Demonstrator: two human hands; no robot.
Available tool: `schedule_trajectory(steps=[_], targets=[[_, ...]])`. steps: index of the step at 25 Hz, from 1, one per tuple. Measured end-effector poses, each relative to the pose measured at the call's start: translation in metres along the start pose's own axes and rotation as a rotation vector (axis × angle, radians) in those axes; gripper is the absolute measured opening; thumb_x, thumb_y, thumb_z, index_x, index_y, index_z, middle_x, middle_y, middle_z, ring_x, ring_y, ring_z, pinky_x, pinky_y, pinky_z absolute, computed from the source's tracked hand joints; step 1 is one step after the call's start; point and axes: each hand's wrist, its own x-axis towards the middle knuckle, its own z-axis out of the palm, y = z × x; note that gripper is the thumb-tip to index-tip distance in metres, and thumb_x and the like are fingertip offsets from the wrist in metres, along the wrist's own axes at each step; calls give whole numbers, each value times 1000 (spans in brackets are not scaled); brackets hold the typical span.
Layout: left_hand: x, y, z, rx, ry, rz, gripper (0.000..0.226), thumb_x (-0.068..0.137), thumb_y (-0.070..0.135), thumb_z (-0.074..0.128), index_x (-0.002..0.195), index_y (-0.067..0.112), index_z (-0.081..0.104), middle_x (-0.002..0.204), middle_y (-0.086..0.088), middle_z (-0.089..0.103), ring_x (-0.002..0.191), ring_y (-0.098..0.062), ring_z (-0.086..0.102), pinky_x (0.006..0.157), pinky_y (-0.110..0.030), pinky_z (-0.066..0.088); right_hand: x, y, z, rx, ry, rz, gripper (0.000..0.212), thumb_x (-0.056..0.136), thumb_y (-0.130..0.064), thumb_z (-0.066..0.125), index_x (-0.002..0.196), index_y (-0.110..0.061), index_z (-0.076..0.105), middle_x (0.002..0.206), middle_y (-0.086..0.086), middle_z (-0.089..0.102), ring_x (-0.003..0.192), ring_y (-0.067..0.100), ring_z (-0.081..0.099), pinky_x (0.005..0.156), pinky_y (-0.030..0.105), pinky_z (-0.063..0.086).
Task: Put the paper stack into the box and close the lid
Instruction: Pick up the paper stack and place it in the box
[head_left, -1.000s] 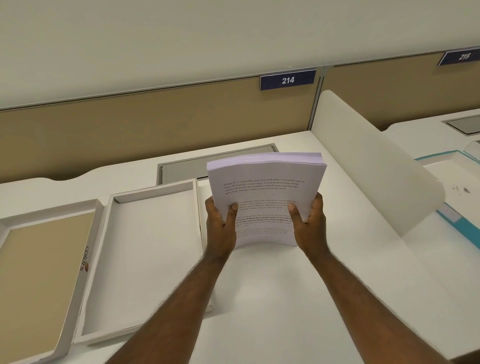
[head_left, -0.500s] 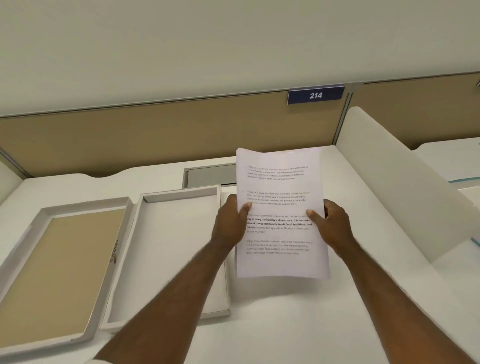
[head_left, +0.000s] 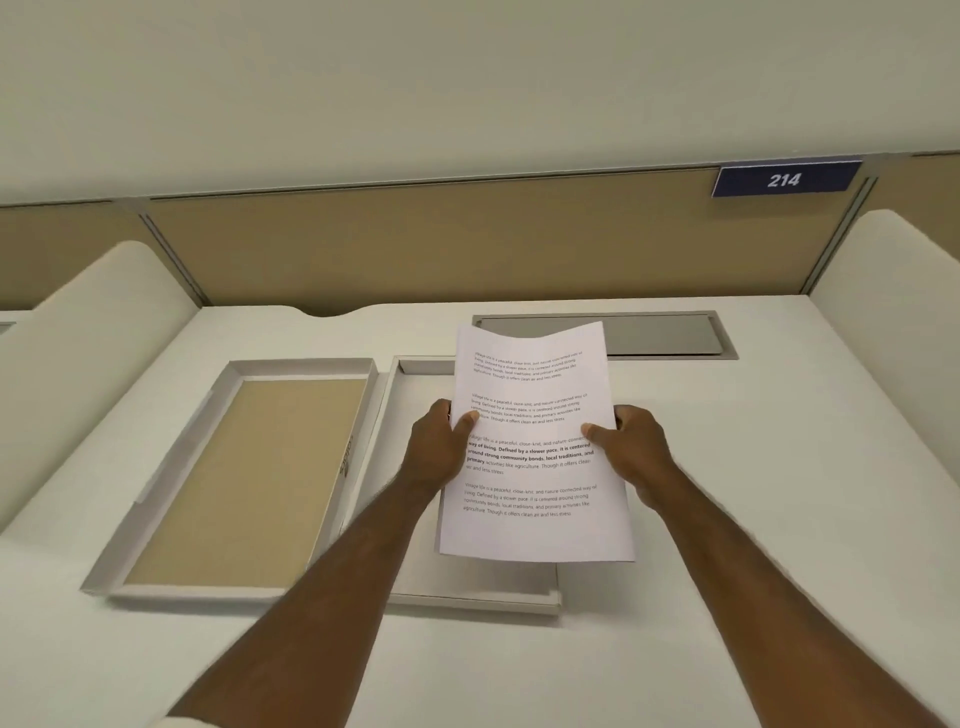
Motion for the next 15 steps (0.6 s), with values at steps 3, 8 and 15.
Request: schedule_trajectory(steps=[3,8,15], targets=[[7,-37,-22,47,-21,-35,40,96,38,51,111,0,55,112,-14,68,97,-27,65,80,-39,54,0,-3,44,-22,-14,47,19,84,-20,67,100,-10,67,104,8,72,91,26,68,81,37,55],[26,-81,-42,85,-59,-85,39,96,36,51,111,0,56,114,-16,67,102,-30,65,87,-44,54,4,-6,98,-100,-12,133,26,83,-20,66,106,-7,65,110,11,70,97,29,67,85,39,55],[48,-111,-45,130,-154,-129,39,97,35,50,111,-1,54,115,-17,66,103,-31,64,83,-37,52,13,-2,135,-181,-11,208,32,85,-18,62,114,-5,61,117,13,67,102,32,64,90,43,54]])
